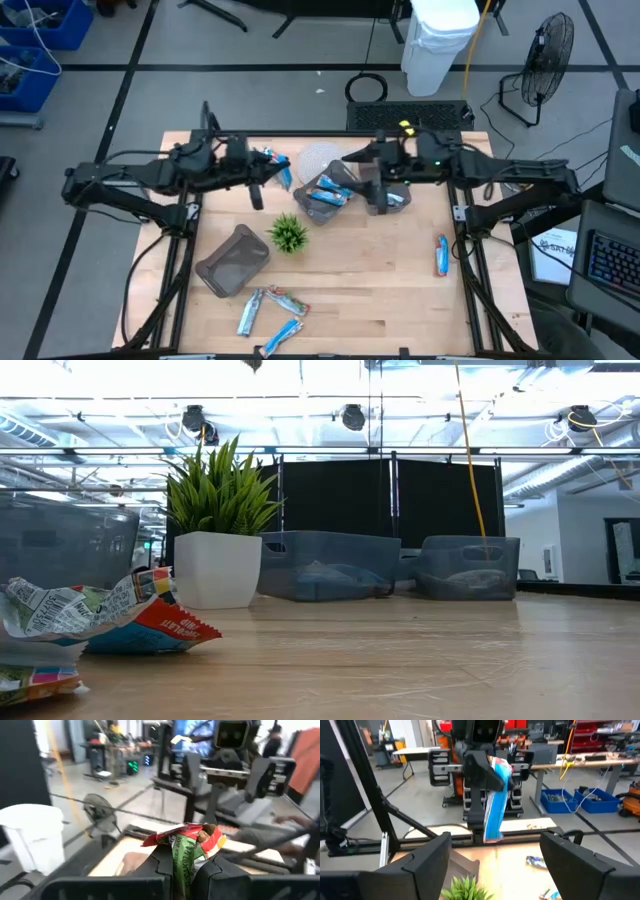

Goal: Pick and place Granola Bars by type
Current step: Put the red granola bar into the bottom black bin

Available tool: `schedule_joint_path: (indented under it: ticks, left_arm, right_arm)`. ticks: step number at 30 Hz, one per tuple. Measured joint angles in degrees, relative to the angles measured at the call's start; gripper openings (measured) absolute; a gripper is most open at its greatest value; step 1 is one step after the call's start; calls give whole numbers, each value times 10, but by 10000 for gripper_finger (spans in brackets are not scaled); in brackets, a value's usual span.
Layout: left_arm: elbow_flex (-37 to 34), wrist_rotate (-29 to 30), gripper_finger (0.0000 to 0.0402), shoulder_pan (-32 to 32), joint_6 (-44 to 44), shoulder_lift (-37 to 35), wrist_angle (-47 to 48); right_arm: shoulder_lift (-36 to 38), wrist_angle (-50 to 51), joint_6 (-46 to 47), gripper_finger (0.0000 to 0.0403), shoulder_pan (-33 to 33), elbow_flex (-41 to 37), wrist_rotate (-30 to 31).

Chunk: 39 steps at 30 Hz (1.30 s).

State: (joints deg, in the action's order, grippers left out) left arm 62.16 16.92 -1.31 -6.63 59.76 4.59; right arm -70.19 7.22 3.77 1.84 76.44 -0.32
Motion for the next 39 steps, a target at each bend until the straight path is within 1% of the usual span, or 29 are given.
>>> schedule_joint_path:
  ticks: [4,9,11,14,16,17,18,22,24,27,31,39]
  left_arm:
    - [0,79,27,-24,-48,-34,49]
    - [1,182,26,-56,-164,-62,95]
    - [1,209,25,-66,-213,-69,116]
    - [1,233,25,-80,-283,-73,138]
    - [1,238,25,-89,-297,-73,153]
    - [1,238,25,-94,-284,-73,166]
    - [1,235,25,-99,-254,-73,177]
    - [1,206,24,-119,-89,-67,198]
    - [1,182,24,-124,-28,-67,205]
    - [1,152,24,-124,28,-68,226]
    - [1,94,24,-124,108,-67,260]
    - [1,-5,23,-124,226,-58,371]
  right_arm:
    - [24,7,0,291,-1,0,0]
    - [38,15,0,290,-1,0,1]
    - [40,15,0,289,-1,0,1]
    - [38,21,0,289,-1,0,0]
    - [38,28,0,289,-1,0,-4]
    - [38,30,-2,289,-1,0,-12]
    - [39,31,-2,289,-1,0,-15]
    - [39,41,-3,288,-1,0,-29]
    - [39,44,-1,288,-1,0,-37]
    - [39,49,3,288,-1,0,-45]
    - [39,51,16,288,-1,0,-45]
    - [39,46,16,288,-1,0,-44]
